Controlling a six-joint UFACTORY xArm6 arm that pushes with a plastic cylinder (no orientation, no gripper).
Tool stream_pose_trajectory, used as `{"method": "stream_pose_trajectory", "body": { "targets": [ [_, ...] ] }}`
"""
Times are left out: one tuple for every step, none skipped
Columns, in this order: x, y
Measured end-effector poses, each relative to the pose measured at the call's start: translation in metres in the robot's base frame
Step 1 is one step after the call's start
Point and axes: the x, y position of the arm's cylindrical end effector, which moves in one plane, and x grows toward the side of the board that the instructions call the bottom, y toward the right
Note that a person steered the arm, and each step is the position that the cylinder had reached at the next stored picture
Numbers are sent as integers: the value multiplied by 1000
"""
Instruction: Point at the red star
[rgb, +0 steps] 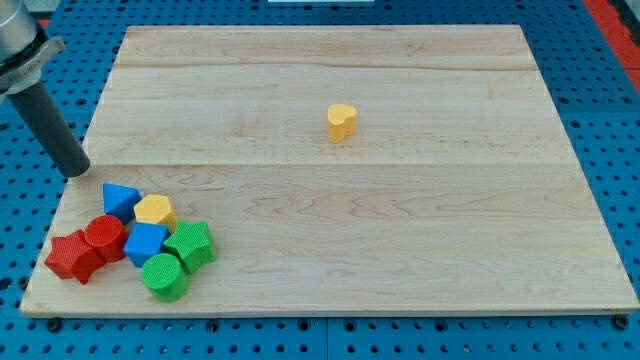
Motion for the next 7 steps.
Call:
{"method": "stream_pose_trajectory", "body": {
  "targets": [
    [1,0],
    [32,-8],
    [39,-9],
    [44,-9],
    [75,-9],
    [78,-9],
    [80,-9]
  ]
}}
